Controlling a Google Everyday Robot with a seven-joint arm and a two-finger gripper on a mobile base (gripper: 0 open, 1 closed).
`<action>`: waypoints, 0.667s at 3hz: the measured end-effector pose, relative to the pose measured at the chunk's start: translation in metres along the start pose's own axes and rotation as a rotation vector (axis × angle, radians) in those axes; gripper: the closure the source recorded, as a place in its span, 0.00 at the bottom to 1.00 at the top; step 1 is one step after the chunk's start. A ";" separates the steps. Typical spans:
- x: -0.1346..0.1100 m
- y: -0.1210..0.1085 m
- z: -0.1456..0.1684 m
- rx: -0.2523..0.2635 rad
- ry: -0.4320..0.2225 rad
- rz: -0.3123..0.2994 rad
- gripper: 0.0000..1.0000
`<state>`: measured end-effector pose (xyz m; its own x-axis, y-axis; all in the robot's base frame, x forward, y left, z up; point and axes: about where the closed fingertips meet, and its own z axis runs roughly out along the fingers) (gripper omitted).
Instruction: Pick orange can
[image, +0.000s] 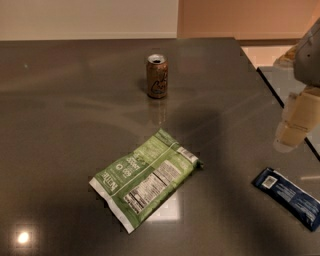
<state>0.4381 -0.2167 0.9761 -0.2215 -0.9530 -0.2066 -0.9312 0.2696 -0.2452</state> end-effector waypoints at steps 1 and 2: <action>0.000 0.000 0.000 0.000 0.000 0.000 0.00; -0.008 -0.006 0.004 -0.007 -0.014 0.006 0.00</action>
Offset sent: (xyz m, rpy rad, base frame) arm 0.0200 0.0152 -0.0073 0.0402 0.0334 -0.0023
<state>0.4468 -0.2097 0.9752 -0.2234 -0.9491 -0.2219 -0.9319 0.2747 -0.2369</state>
